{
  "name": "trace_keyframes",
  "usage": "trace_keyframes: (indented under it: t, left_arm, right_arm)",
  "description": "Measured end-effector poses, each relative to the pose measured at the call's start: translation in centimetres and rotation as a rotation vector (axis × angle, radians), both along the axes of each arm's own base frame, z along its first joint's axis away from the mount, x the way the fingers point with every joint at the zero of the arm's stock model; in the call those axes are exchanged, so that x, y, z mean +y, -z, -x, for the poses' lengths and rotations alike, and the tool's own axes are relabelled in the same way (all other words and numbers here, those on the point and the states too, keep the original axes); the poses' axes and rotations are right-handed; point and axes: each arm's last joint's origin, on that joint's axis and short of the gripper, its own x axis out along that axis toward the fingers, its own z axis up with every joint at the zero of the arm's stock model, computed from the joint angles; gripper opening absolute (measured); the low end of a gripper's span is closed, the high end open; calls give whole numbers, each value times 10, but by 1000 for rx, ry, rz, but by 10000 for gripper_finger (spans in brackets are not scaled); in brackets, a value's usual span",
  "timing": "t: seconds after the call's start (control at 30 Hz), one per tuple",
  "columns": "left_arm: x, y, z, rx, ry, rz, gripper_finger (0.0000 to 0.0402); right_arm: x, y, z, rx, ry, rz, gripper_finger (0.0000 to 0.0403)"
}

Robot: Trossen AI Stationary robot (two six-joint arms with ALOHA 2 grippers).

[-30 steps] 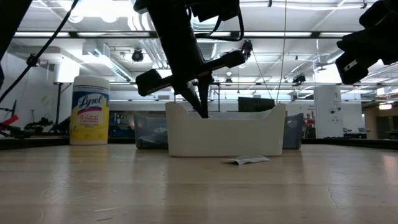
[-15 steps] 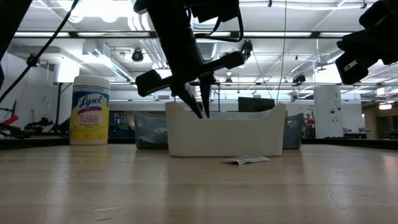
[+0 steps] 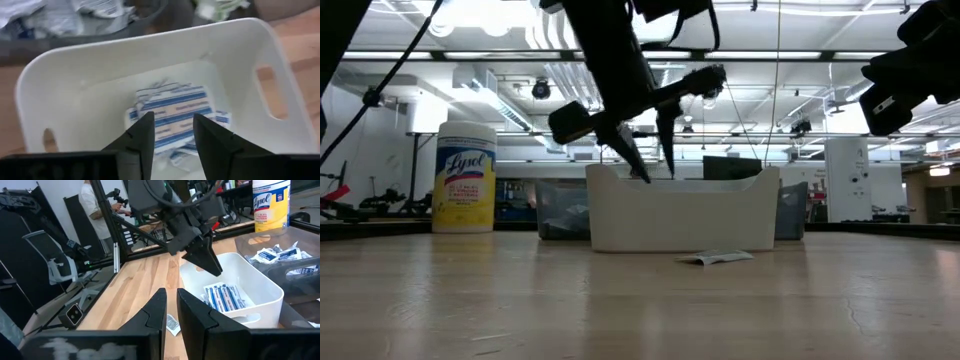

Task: Pick & Place First Aid Supplies
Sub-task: Put the ointment pack into the top black bin

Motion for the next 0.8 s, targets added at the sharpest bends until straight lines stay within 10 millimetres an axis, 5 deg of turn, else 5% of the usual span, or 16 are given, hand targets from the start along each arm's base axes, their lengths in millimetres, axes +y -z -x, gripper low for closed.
trace_keyframes:
  t: [0.53,0.8]
  left_arm:
    - [-23,-57,-17,-77,291,-90,128]
    - [-51,-60,-13,-99,392,7,128]
  right_arm:
    - [0,0,0,0,0,0,43]
    - [0,0,0,0,0,0,43]
